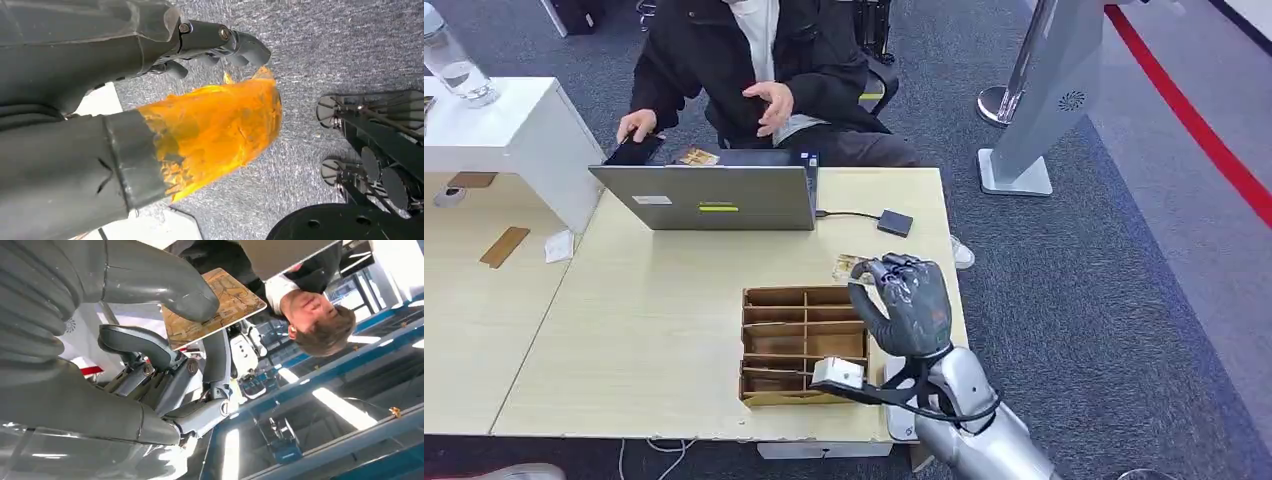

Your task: Pass the card to the sensor for recognition and then transmit it.

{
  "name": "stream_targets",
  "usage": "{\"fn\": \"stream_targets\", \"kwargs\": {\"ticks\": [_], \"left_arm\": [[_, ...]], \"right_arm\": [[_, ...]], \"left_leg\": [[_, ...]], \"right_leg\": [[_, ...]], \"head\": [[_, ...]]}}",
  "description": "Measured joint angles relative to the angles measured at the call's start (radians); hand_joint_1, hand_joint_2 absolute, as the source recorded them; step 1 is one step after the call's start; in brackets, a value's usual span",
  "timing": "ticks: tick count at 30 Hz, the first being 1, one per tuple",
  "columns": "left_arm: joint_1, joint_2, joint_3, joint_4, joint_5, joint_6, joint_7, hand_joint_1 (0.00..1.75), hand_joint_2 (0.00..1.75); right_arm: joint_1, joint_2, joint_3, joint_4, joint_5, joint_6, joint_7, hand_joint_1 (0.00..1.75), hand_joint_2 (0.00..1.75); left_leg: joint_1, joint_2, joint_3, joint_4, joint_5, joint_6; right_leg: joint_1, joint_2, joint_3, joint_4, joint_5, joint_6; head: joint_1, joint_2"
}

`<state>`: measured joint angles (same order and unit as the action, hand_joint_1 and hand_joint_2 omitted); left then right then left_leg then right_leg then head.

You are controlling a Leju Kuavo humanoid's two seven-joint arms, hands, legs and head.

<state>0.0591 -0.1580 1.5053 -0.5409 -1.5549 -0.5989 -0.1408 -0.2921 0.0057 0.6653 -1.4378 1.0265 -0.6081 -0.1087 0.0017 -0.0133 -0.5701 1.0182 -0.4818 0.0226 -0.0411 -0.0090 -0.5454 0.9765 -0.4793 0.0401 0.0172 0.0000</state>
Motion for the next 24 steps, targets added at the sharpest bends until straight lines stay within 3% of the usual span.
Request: {"fn": "stream_targets", "kwargs": {"ticks": [11,24], "left_arm": [[-0.012,0.045,-0.010,0.061,0.000,0.057,0.000,0.00,0.00],[-0.013,0.067,-0.011,0.101,0.000,0.066,0.000,0.00,0.00]], "right_arm": [[-0.108,0.041,-0.001,0.049,-0.001,0.015,0.002,1.75,1.75],[-0.123,0.051,0.000,0.071,-0.001,0.015,0.004,1.75,1.75]], "left_leg": [[0.000,0.000,0.000,0.000,0.001,-0.001],[0.000,0.000,0.000,0.000,0.000,-0.001]], "right_leg": [[0.000,0.000,0.000,0.000,0.000,0.000],[0.000,0.000,0.000,0.000,0.000,0.000]], "head": [[0.000,0.000],[0.000,0.000]]}}
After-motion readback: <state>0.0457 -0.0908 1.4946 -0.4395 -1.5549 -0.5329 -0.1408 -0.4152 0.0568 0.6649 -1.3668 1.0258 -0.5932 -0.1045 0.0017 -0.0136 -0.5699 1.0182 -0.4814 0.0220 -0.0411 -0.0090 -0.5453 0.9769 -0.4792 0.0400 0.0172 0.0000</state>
